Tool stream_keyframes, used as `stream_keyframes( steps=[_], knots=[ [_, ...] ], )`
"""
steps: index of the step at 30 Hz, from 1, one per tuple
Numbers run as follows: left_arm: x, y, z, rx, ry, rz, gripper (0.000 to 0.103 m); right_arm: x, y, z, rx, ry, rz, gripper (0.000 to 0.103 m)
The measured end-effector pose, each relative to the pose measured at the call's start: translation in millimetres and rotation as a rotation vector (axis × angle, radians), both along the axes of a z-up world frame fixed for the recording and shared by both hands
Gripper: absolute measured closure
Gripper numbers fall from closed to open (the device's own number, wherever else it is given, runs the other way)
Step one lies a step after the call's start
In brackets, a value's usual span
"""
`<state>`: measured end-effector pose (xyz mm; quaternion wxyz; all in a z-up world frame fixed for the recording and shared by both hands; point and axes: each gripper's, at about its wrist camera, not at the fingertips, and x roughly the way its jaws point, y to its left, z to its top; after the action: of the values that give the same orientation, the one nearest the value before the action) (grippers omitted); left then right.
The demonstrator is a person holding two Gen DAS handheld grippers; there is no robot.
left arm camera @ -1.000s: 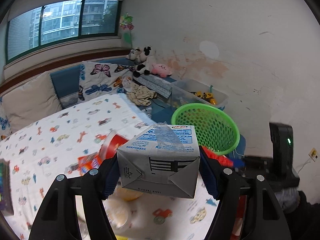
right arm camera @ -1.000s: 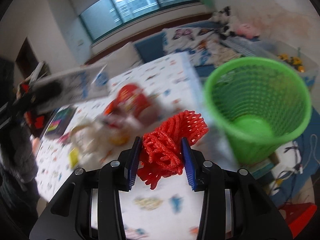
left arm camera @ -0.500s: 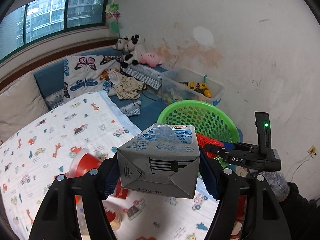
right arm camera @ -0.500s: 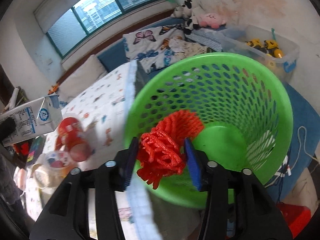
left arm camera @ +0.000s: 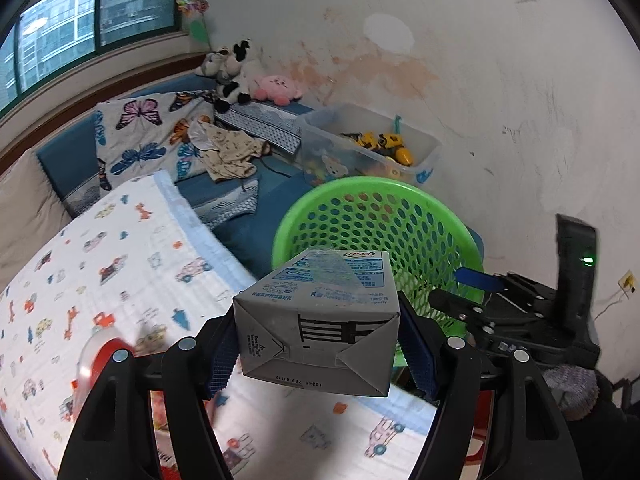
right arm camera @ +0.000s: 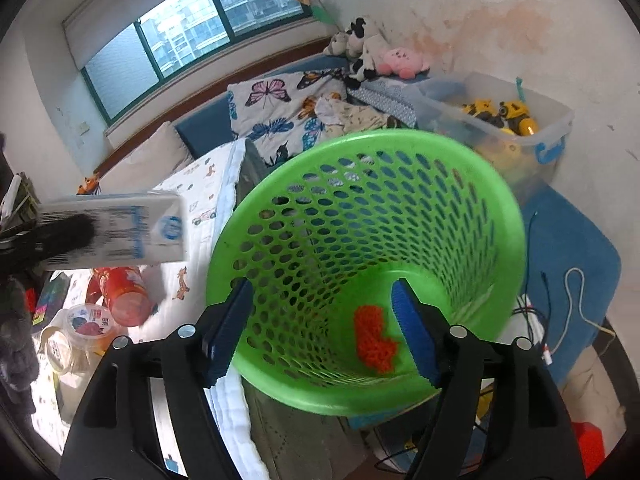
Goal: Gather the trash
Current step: 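Carry the milk carton with the left gripper and release it into the basket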
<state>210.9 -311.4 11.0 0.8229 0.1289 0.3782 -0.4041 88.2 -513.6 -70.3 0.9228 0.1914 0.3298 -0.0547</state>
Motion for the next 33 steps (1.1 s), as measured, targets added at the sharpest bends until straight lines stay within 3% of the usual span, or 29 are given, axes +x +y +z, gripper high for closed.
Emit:
stream_keyframes(
  steps=[14,17,24,33],
  knots=[
    [6.3,-60.5,-48.1,0.095,0.107,-0.018,0.035,-38.9,-6.0,3.3,0.041,-0.049,-0.035,0.027],
    [5.3,-63.0,-52.2,0.095,0.127,-0.020,0.026,-41.9,-5.3,1.6,0.050,-0.046,-0.038,0.027],
    [1.5,-47.6,-39.7,0.066,0.115,-0.008,0.026,-50.6,5.4,4.8,0.059,-0.057,-0.022,0.027],
    [-26.0,20.0,3.8,-0.017,0.040,0.067,0.026,-67.9,43.9,14.0,0.056,-0.089,0.046,0.024]
  ],
)
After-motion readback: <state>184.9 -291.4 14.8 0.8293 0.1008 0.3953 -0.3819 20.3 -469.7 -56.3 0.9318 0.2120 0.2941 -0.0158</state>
